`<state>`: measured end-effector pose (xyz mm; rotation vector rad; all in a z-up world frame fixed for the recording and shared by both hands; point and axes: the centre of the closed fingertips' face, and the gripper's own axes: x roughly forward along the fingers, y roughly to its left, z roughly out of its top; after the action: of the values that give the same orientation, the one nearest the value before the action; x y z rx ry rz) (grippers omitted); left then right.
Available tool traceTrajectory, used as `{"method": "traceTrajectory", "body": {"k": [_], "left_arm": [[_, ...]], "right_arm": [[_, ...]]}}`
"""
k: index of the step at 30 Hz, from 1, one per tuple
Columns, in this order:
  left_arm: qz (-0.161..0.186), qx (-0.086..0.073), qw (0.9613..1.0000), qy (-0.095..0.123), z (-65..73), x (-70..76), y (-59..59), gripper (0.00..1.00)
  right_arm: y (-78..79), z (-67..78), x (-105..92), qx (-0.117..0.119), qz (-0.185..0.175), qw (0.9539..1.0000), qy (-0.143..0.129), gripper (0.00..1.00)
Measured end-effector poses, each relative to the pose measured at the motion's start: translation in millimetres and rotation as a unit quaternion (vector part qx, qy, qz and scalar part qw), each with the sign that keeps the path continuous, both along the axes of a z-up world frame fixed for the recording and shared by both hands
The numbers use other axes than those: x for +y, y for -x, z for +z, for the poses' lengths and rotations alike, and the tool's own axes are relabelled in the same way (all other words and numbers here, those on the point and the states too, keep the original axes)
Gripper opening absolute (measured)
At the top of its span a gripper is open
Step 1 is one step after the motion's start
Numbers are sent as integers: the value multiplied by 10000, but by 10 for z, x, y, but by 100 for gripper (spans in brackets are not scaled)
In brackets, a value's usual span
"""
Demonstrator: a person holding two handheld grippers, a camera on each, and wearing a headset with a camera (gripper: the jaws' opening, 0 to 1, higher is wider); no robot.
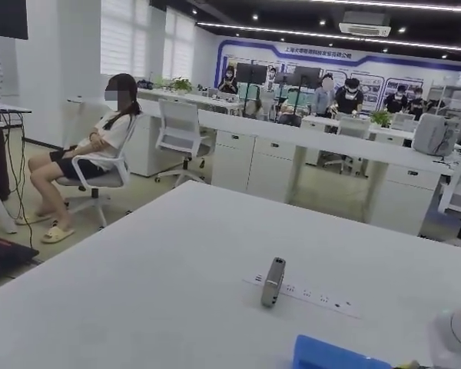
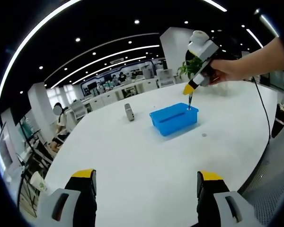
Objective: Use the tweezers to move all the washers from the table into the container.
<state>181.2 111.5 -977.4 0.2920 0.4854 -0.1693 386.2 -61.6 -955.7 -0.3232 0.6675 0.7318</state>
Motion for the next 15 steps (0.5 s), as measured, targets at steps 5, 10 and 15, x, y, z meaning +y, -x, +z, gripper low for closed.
{"method": "traceTrajectory", "body": {"k": [5,10,15], "left_arm": [[-3,54,10000,-72,-25,2,5,89],[2,90,9999,-89,-36,3,4,89],[0,159,9998,-113,-60,3,6,90]], "right_arm": [[-107,-59,-23,17,-46,10000,64,1],[-205,-146,-67,41,-189,9997,141,1],[-267,-248,-90,115,-303,9993,165,1]]}}
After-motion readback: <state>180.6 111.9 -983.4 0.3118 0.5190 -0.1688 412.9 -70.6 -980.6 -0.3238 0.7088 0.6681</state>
